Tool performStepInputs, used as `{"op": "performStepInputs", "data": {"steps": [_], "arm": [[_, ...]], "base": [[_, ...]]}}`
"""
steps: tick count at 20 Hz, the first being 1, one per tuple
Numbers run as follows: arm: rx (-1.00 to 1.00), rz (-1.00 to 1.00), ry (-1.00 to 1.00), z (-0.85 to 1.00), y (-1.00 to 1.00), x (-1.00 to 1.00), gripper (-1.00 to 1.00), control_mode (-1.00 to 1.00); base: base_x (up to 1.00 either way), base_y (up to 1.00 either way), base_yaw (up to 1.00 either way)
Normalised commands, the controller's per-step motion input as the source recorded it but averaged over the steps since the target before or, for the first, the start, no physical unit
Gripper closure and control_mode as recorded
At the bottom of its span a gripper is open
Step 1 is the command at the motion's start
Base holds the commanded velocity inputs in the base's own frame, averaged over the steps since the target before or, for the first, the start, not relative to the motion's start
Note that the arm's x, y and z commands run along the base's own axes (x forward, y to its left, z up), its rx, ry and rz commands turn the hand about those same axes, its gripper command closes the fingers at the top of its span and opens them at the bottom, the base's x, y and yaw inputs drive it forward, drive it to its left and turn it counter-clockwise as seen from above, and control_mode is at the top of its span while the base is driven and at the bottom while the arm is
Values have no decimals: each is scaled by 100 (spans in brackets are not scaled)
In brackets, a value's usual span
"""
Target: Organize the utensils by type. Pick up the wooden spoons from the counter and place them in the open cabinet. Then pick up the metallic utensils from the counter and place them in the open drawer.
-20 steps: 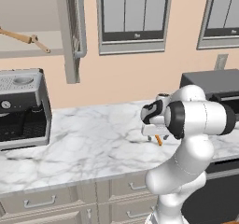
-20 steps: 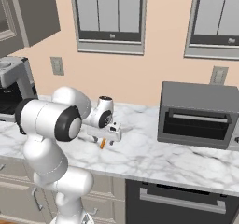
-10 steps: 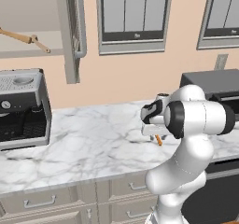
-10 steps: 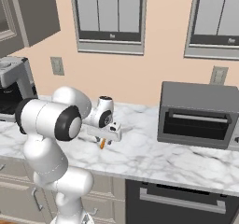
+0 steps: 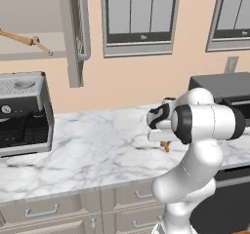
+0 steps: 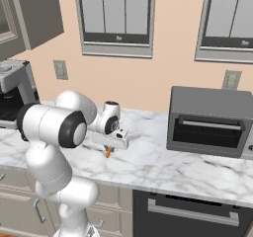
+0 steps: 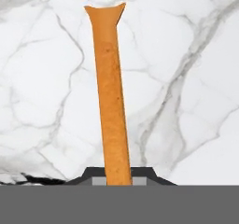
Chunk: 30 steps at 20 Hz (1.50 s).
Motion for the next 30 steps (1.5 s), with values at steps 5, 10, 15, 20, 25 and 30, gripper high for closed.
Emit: {"op": "performStepInputs", "data": {"steps": [5,10,15,20,25,30], "arm": [[0,4,0,0,1,0,100,-100],[-4,4,-5,42,4,-13,100,-100],[-4,0,-1,92,6,-23,100,-100],[-3,0,0,93,4,-43,100,-100],[0,0,2,85,7,-54,100,-100],[0,0,-3,90,8,-33,100,-100]], "base": [[0,0,0],[0,0,0],[0,0,0],[0,0,0],[0,0,0],[0,0,0]]}}
